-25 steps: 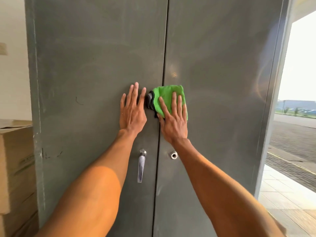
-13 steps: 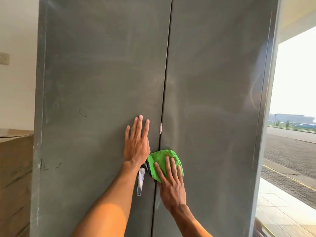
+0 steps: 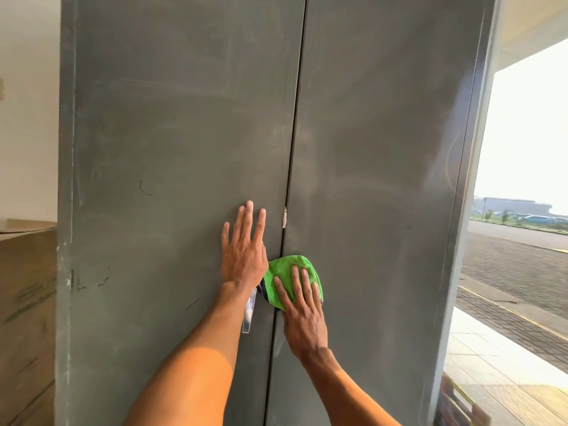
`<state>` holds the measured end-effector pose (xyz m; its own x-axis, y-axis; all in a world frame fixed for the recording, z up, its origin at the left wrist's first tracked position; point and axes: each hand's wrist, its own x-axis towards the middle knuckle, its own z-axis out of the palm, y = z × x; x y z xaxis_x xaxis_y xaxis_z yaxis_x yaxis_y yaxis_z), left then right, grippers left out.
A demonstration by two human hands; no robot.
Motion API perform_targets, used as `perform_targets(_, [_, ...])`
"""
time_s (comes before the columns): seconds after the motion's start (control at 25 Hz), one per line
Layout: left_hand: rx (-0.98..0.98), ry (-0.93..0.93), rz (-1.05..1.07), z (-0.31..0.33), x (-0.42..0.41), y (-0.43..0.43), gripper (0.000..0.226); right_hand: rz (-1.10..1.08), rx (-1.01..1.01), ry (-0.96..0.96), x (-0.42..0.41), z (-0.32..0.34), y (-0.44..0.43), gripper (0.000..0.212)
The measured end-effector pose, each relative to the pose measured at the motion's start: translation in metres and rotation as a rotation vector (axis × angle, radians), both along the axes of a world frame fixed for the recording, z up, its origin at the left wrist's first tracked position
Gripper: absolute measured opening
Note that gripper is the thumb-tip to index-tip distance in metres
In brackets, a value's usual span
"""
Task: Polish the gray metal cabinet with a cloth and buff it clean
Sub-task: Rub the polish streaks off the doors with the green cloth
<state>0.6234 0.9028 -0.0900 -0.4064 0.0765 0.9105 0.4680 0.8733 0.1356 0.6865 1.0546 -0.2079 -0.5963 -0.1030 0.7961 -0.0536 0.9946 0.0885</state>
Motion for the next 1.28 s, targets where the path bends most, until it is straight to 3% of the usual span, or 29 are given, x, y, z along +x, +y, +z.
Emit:
perform_targets(0.36, [0.020, -0.104, 0.032, -0.008, 0.011, 0.010, 0.080, 0.021, 0.012, -0.034, 0.002, 0.002, 0.004, 0.096])
perform_targets(0.56, [-0.025, -0.256, 0.066, 0.005, 0.035, 0.013, 0.078, 0.190, -0.175, -0.175, 0.020, 0.020, 0.004, 0.079])
perform_targets(0.72, [-0.082, -0.418, 0.084, 0.036, 0.067, 0.022, 0.059, 0.366, -0.639, -0.346, 0.044, 0.063, -0.002, 0.055])
perform_targets(0.84, [-0.216, -0.596, 0.077, 0.074, 0.092, 0.020, 0.044, 0.455, -1.124, -0.395, 0.065, 0.116, -0.010, 0.040])
perform_targets(0.96, [-0.035, -0.801, -0.110, 0.154, 0.118, 0.016, 0.034, 0.664, -1.691, -0.425, 0.106, 0.199, -0.016, 0.029])
perform_targets(1.04, [0.116, -0.886, -0.250, 0.210, 0.137, 0.018, 0.043, 0.724, -2.008, -0.498, 0.134, 0.253, -0.016, 0.025])
perform_targets(1.16, [0.235, -1.006, -0.340, 0.292, 0.154, 0.018, 0.057, 0.771, -2.201, -0.621, 0.157, 0.331, -0.010, 0.034])
perform_targets(1.28, [0.326, -1.056, -0.482, 0.370, 0.144, 0.020, 0.065, 0.863, -2.194, -0.679, 0.150, 0.409, 0.003, 0.042])
